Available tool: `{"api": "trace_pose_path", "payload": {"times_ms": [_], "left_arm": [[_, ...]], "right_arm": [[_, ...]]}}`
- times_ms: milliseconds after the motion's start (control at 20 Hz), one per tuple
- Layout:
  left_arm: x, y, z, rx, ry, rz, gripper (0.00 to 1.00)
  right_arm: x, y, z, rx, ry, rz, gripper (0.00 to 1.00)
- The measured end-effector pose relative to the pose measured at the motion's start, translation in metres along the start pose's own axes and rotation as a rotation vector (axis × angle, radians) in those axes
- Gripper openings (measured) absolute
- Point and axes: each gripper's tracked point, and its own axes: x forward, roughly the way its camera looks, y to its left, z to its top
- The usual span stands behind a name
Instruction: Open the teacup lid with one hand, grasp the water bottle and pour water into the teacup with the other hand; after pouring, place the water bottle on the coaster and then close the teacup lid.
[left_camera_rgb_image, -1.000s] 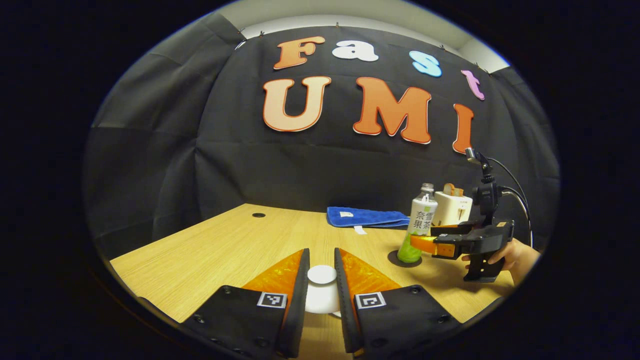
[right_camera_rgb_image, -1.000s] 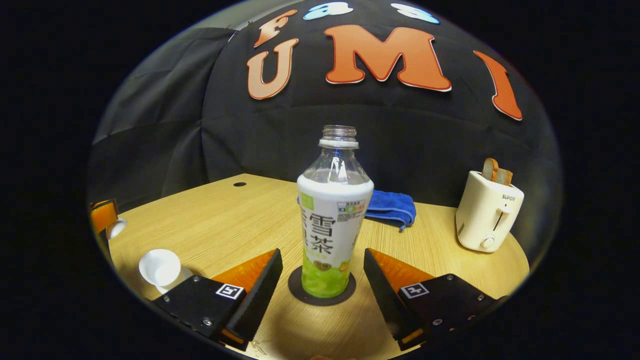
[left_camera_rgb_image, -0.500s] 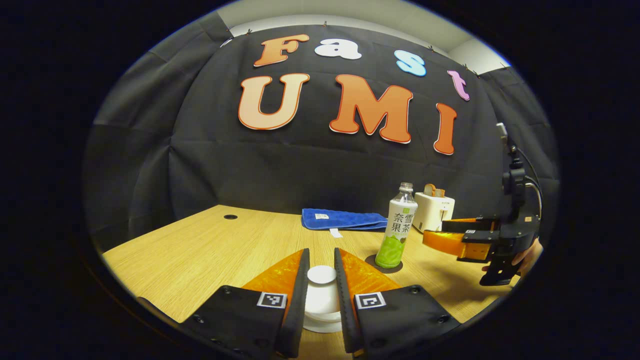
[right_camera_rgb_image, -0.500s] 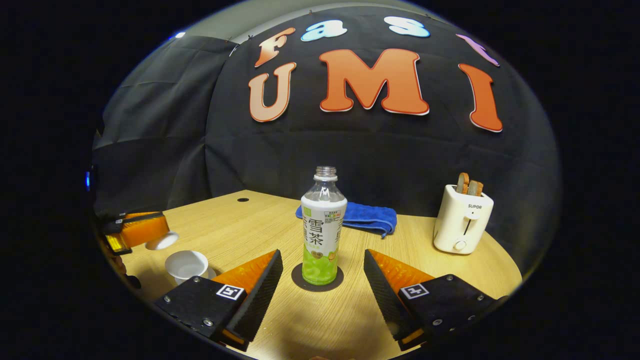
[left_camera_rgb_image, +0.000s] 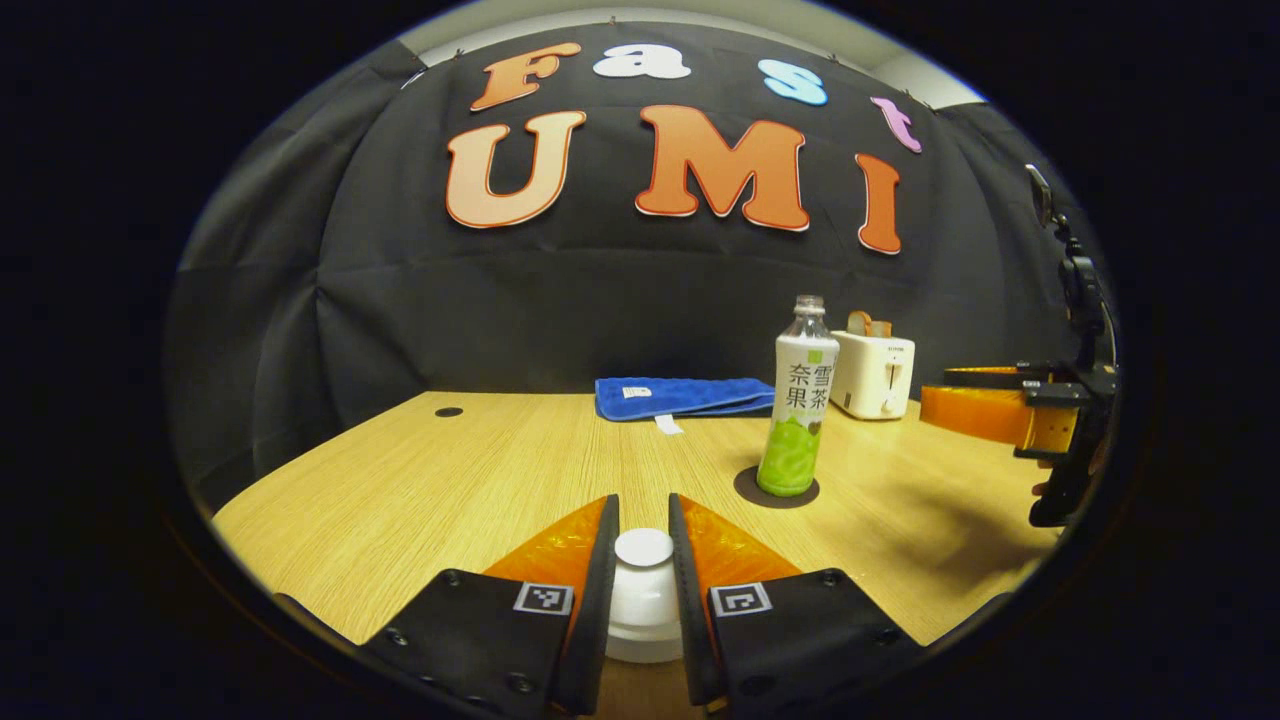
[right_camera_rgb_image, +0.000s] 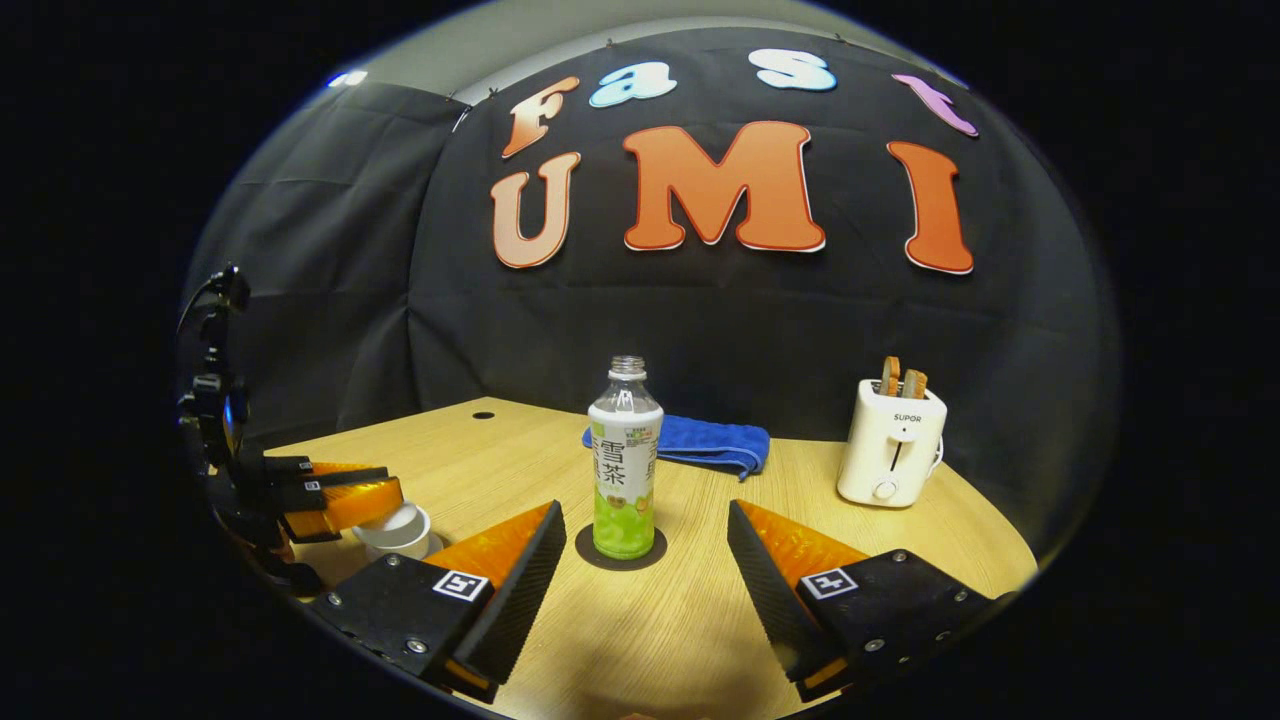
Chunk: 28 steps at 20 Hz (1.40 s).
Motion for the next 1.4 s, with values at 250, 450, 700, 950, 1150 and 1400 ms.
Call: {"api": "trace_pose_path", "payload": {"times_ms": [250, 450, 700, 950, 1150, 1400], "left_arm": [[0.003, -0.004, -0.005, 0.034, 0.010, 0.002, 0.36], [0.000, -0.004, -0.006, 0.058, 0.024, 0.007, 0.37], [-0.002, -0.001, -0.008, 0.072, 0.036, 0.016, 0.44], [-0.006, 0.001, -0.011, 0.077, 0.061, 0.024, 0.40], [-0.012, 0.001, 0.000, 0.067, 0.030, 0.033, 0.46], [-0.029, 0.012, 0.042, 0.043, -0.080, 0.073, 0.72]], "right_arm": [[-0.004, -0.002, -0.005, 0.011, 0.005, -0.001, 0.98], [-0.009, 0.002, -0.010, -0.002, 0.027, 0.012, 0.98], [-0.014, 0.008, -0.008, -0.023, 0.022, 0.028, 0.98], [-0.018, 0.009, -0.006, -0.025, 0.020, 0.033, 0.97], [-0.021, 0.008, -0.003, -0.027, 0.009, 0.027, 0.98], [-0.030, 0.007, 0.010, -0.038, -0.029, 0.010, 0.97]]}}
